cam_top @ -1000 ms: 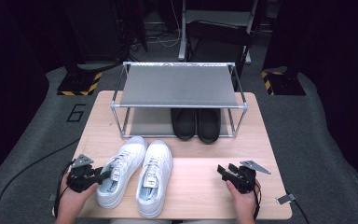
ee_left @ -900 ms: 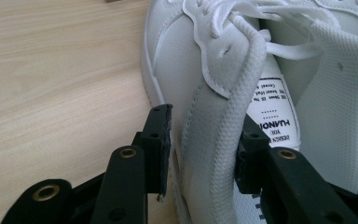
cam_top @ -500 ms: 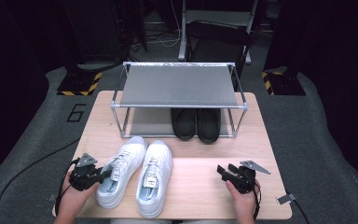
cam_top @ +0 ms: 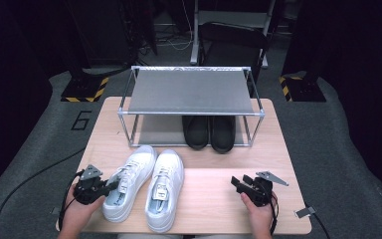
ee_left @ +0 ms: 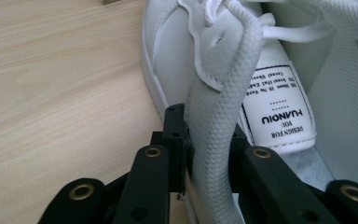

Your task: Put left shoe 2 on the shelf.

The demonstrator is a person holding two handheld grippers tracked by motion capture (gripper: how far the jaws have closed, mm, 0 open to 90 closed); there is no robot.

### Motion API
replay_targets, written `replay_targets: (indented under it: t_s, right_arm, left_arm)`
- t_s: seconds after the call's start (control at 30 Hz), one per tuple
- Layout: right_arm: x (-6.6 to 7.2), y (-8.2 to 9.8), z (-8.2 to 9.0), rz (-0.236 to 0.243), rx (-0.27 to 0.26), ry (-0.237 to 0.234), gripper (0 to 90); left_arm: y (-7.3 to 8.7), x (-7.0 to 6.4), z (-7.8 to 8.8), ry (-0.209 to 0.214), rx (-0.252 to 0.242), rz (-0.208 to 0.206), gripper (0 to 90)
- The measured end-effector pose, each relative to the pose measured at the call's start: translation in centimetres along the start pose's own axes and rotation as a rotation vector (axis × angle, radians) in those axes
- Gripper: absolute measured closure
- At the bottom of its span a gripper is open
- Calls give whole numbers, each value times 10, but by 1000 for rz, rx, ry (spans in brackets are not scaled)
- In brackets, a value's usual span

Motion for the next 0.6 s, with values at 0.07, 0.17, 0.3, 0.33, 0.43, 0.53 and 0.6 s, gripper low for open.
replay_targets:
  t_s: [0.07,0.17,0.3,0.33,0.43,0.53,0.6]
  right_arm:
    - [0,0,0,-4,-4,0,412]
    - [-1,0,1,-13,2,2,412]
    - [-1,0,0,-12,-1,1,412]
    - [-1,0,0,-12,-1,1,412]
    - [-1,0,0,-15,0,1,412]
    - [-2,0,0,-13,-1,1,411]
    - [-2,0,1,-16,-1,0,412]
  left_arm:
    - [1,0,0,1,-12,28,799]
    - [1,-2,1,-17,-22,40,817]
    - [3,-3,2,-14,-37,65,827]
    - [3,-3,2,-20,-51,70,828]
    - [4,-4,4,-13,-65,82,830]
    - [2,-5,8,3,-71,103,830]
    - [0,-5,12,8,-77,107,830]
Point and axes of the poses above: each handheld gripper's, and its own axes: z roughly backward along the jaws, y roughly out of its underside, x roughly to its left, the point moved 2 cm from there along -z, roughly forward along the jaws, and after that the axes turned 9 degrees about x, right-handed, at the moved point
